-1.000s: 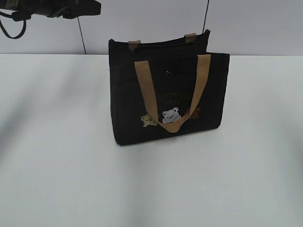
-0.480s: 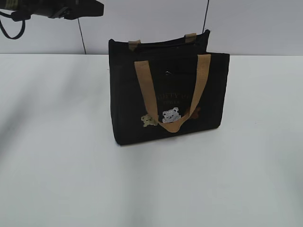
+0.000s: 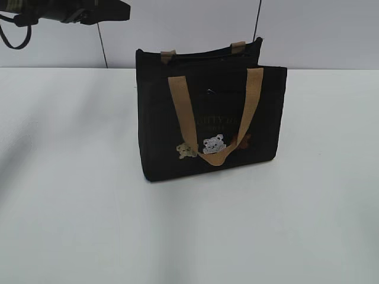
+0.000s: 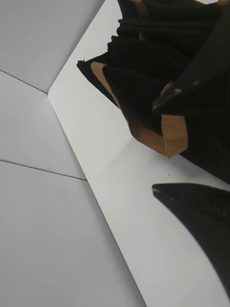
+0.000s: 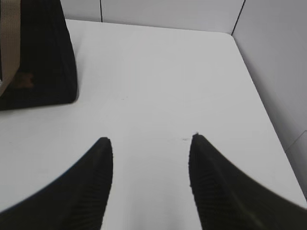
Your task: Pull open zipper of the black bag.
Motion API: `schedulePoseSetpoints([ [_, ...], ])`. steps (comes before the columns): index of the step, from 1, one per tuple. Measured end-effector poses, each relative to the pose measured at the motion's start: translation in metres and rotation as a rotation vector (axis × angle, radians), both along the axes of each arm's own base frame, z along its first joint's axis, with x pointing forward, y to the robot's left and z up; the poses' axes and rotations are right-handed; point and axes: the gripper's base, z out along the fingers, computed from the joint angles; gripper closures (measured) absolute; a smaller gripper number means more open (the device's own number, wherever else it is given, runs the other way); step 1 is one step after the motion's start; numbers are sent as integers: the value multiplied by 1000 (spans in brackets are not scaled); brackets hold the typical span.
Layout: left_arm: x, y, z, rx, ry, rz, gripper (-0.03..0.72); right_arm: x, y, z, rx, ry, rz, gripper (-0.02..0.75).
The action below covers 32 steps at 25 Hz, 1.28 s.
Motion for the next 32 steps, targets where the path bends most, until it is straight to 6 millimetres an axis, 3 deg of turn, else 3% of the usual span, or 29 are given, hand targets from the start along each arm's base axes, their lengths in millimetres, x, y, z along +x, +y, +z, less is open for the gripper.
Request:
schedulePoseSetpoints([
  [13, -2, -1, 0, -17, 21, -18, 338, -5, 2, -16, 65, 152, -9, 443],
  [32, -4, -3, 1, -26, 30, -40, 338, -5, 3, -16, 68, 155, 2, 447],
])
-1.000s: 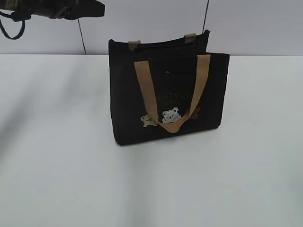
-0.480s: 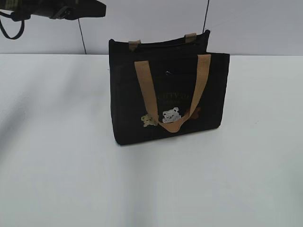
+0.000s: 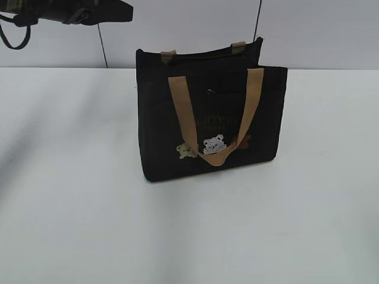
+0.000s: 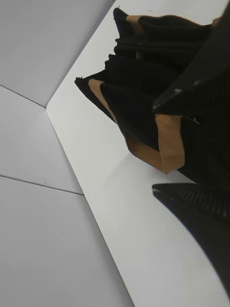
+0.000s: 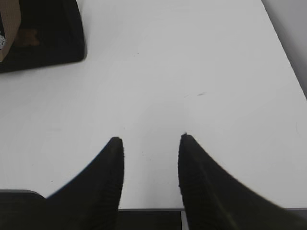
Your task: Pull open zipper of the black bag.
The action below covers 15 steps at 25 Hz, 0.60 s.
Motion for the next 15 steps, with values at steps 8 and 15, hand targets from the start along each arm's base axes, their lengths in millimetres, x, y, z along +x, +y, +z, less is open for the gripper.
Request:
schedulePoseSetpoints([
  [8, 13, 10, -2, 46, -28, 170, 338, 0, 0, 0, 1, 0, 1, 448],
  [15, 32, 37, -3, 52, -8, 525, 338, 0, 0, 0, 0, 0, 2, 448],
])
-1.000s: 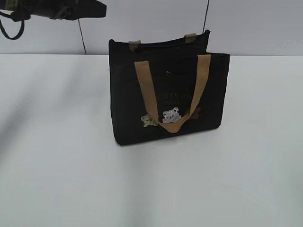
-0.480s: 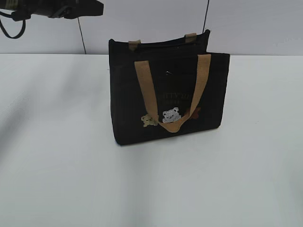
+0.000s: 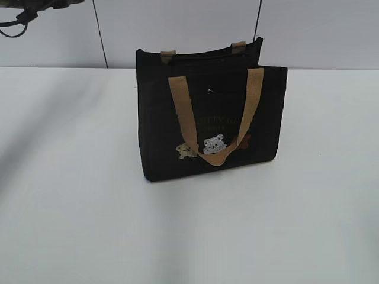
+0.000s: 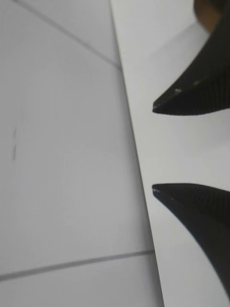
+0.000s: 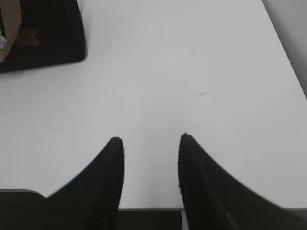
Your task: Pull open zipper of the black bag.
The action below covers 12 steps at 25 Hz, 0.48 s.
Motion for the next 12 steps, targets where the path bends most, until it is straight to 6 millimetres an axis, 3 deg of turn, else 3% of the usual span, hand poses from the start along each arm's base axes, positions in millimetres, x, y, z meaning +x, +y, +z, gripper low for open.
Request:
schedulePoseSetpoints([
  [6, 10, 25, 2, 30, -46, 277, 338, 0, 0, 0, 0, 0, 0, 449],
  [12, 4, 25, -12, 191, -27, 371, 338, 0, 0, 0, 1, 0, 1, 449],
])
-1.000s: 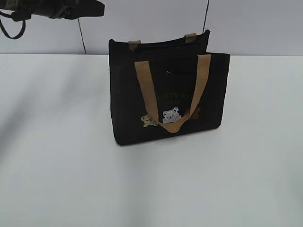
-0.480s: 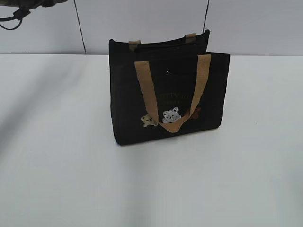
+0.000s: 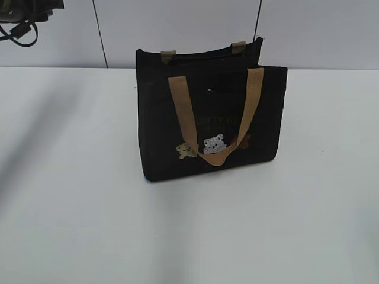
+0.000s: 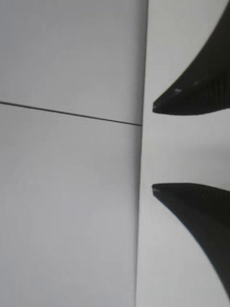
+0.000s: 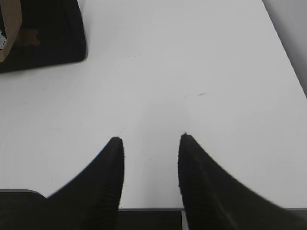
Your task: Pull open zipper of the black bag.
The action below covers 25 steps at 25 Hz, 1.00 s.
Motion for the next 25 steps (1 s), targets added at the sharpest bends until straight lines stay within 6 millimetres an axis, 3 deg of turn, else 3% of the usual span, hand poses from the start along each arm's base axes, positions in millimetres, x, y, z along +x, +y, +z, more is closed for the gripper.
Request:
schedulePoseSetpoints([
  [5, -19, -5, 6, 92, 129, 53, 338, 0, 0, 0, 0, 0, 0, 449],
  [17, -108, 11, 79, 150, 376, 56, 338, 0, 0, 0, 0, 0, 0, 449],
  [20, -136, 10, 83, 97, 399, -5, 338, 0, 0, 0, -1, 0, 0, 449],
  [25, -194, 15, 69, 20, 420, -40, 338, 0, 0, 0, -1, 0, 0, 449],
])
